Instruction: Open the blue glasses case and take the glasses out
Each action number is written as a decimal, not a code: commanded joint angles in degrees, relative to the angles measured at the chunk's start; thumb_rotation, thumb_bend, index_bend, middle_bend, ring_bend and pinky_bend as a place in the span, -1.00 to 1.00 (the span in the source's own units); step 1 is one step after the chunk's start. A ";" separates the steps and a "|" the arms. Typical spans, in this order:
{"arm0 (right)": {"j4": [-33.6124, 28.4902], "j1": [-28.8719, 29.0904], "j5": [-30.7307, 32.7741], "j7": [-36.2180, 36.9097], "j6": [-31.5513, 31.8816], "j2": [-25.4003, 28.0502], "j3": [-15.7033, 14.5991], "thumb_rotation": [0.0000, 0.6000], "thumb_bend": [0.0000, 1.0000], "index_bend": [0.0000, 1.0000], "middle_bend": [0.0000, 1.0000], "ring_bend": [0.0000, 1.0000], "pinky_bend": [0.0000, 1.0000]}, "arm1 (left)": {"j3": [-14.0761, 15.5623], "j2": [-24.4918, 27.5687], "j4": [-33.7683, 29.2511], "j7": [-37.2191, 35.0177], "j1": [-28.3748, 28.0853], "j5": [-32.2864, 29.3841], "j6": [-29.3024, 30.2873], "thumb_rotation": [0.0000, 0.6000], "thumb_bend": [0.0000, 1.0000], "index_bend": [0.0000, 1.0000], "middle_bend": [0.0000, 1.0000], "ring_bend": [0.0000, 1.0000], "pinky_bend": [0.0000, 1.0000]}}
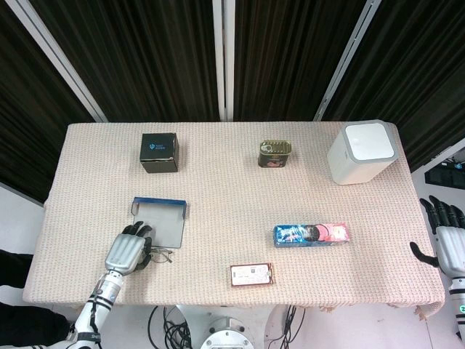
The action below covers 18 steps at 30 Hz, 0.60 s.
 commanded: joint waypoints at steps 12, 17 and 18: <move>-0.26 -0.12 -0.25 -0.25 0.37 0.02 -0.09 1.00 -0.52 -1.00 -1.00 -1.00 -1.00 | 0.68 1.32 -3.73 -1.59 1.63 5.05 2.04 1.00 -0.24 0.42 -0.49 -0.81 -0.57; -0.15 -0.14 -0.23 -0.07 0.33 0.07 -0.09 1.00 -0.51 -1.00 -1.00 -1.00 -1.00 | 2.13 2.47 -6.80 0.10 1.74 6.23 1.13 1.00 -0.23 0.42 -0.49 -0.81 -0.57; -0.10 -0.13 -0.24 -0.03 0.29 0.04 -0.11 1.00 -0.51 -1.00 -1.00 -1.00 -1.00 | 2.43 2.42 -7.07 0.67 1.75 6.44 0.91 1.00 -0.23 0.42 -0.49 -0.81 -0.57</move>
